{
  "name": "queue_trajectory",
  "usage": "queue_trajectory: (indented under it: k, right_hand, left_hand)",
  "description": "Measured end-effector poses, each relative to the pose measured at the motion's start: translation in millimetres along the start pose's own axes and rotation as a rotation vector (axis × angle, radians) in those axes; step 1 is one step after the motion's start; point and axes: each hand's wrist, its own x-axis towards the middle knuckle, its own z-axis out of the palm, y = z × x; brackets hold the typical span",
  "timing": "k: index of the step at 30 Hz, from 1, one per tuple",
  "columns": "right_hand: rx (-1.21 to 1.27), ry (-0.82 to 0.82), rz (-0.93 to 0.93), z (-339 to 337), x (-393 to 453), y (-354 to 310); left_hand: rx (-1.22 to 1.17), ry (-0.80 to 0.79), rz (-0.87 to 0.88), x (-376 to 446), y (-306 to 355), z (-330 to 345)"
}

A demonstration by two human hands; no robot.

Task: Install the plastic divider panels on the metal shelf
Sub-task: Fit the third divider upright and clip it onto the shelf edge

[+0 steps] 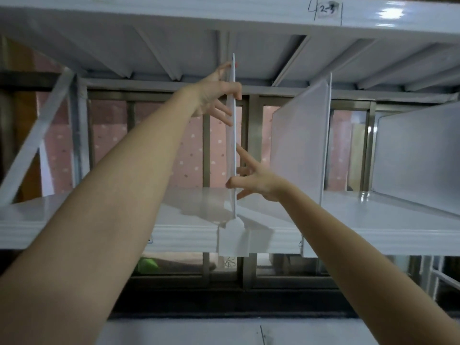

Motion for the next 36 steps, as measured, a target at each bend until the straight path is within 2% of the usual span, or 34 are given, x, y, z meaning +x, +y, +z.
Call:
queue_trajectory:
  k: [6,15,28,36]
  right_hand:
    - [0.033,0.002,-0.017,1.6,1.1,2.3]
    - [0.062,0.1,-0.038,6.2,-5.9,7.6]
    - [0.027,0.06,-0.099,10.4,0.8,14.5]
    - [0.04,0.034,-0.093,16.0,-6.5,31.0]
  left_hand:
    - [-0.062,0.025,-0.003,4.9,-7.5,4.9]
    - [-0.042,0.05,0.059,17.6,-12.9,22.4]
    - [-0.066,0.123,0.175,15.9,-27.0,9.2]
    - [-0.002,0.081,0.242,0.8,-34.3,27.5]
